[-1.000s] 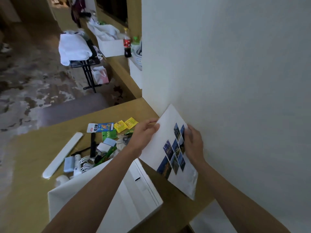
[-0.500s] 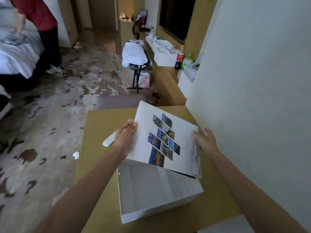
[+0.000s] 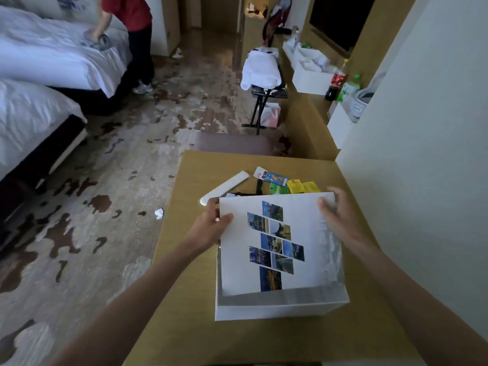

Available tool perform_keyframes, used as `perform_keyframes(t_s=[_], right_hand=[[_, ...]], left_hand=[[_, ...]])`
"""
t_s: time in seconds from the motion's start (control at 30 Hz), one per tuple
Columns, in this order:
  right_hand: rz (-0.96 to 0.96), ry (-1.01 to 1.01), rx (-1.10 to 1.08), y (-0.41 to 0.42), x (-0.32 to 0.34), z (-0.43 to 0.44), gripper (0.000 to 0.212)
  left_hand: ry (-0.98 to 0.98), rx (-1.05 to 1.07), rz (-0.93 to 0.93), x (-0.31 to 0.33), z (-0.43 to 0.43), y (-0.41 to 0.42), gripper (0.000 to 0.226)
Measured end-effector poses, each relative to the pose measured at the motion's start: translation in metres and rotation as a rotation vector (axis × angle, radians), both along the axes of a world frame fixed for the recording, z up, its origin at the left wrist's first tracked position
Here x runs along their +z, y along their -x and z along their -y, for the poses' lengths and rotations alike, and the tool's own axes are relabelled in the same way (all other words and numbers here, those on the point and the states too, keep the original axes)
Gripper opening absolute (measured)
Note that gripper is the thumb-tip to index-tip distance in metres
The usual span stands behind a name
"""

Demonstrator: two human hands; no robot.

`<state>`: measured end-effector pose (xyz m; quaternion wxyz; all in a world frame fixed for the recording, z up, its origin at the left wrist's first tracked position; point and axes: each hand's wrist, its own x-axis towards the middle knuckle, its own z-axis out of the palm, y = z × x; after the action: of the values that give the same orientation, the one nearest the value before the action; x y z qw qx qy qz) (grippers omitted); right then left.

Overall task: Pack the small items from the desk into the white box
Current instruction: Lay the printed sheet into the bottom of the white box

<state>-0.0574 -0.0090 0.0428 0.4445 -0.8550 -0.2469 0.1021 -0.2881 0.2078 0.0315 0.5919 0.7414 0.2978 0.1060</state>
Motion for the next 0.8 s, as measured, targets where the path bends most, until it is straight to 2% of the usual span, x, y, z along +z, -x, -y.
perform_keyframes(t_s=[0.1,0.2,0.3,0.37,0.47,0.57,0.67,0.8], right_hand=[[0.107,0.033,0.094,0.004,-0.005,0.010,0.049],[0.107,0.115,0.155,0.003,-0.017,0.016,0.045],[0.076,0.221,0.192,0.003,-0.030,0.023,0.043],[0.097,0.276,0.232,0.005,-0.040,0.027,0.044],[0.138,0.282,0.269,0.009,-0.046,0.027,0.043],[0.205,0.266,0.283,0.007,-0.049,0.027,0.043],[0.275,0.334,0.272,0.003,-0.051,0.023,0.044],[0.266,0.286,0.281,-0.001,-0.046,0.021,0.044]], left_hand=[[-0.130,-0.009,-0.010,-0.002,0.000,-0.008,0.054],[-0.231,-0.056,-0.031,-0.010,0.000,-0.016,0.062],[-0.417,-0.152,-0.182,-0.017,0.001,-0.017,0.049],[-0.475,-0.197,-0.269,-0.023,0.000,-0.016,0.040],[-0.581,-0.242,-0.337,-0.028,-0.001,-0.013,0.034],[-0.626,-0.250,-0.359,-0.030,-0.002,-0.015,0.035],[-0.655,-0.248,-0.377,-0.030,-0.003,-0.018,0.038],[-0.653,-0.222,-0.359,-0.028,-0.005,-0.021,0.041]])
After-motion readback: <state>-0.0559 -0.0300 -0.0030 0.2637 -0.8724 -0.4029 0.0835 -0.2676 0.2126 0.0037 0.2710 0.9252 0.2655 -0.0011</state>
